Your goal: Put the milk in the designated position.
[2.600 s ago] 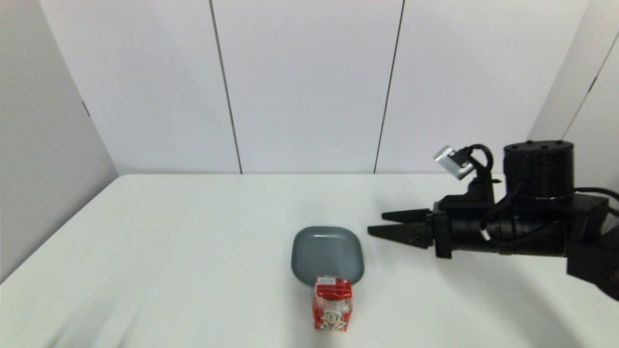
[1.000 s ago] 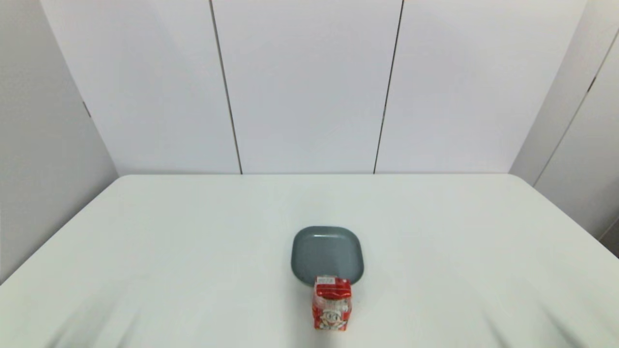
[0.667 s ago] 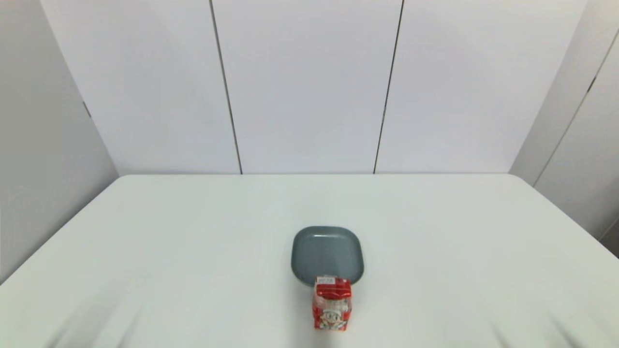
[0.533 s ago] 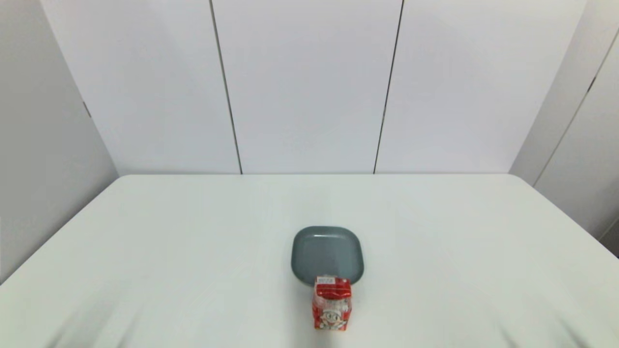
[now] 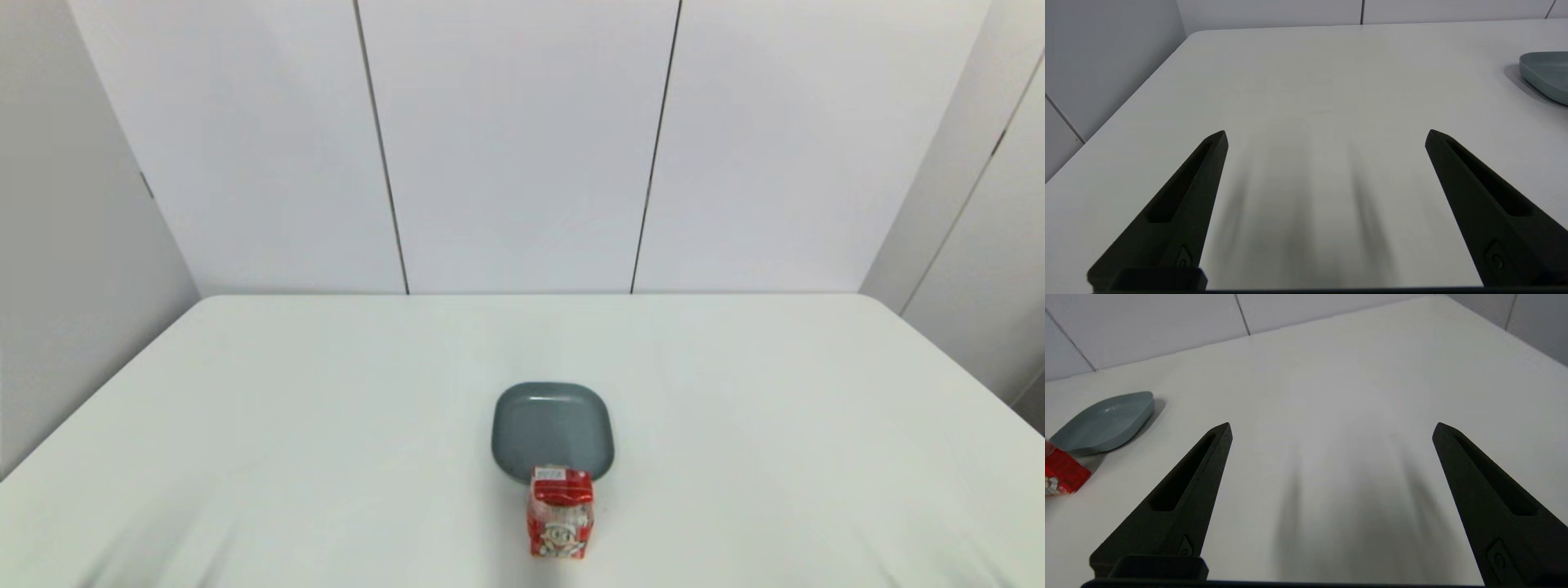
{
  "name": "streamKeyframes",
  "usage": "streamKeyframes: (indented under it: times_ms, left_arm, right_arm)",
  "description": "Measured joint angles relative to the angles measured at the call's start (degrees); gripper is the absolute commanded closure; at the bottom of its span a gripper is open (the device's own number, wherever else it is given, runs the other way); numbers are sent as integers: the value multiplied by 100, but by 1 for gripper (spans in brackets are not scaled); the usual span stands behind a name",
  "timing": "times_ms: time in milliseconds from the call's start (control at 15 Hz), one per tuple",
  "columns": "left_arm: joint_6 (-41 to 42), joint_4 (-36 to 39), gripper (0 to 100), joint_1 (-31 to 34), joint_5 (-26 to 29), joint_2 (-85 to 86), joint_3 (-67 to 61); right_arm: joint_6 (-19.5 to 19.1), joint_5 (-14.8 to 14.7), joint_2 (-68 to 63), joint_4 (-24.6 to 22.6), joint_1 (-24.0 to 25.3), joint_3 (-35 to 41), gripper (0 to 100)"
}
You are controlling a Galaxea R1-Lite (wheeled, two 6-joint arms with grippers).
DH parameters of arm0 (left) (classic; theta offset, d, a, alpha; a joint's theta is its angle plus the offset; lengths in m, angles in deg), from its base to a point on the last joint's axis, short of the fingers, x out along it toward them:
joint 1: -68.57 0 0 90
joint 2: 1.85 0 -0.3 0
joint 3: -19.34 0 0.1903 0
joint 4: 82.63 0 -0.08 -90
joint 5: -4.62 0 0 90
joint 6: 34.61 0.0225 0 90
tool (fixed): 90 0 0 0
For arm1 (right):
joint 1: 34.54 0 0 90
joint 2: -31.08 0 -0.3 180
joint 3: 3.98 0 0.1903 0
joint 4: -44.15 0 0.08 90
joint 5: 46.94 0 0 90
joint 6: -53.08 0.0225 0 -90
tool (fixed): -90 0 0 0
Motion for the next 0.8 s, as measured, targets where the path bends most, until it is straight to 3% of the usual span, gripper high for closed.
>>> streamKeyframes:
  times_ms: [800]
  left_arm:
    - [0,4,0,0,0,0,0]
  right_arm:
    - [44,-35,-1,11,0,0,0]
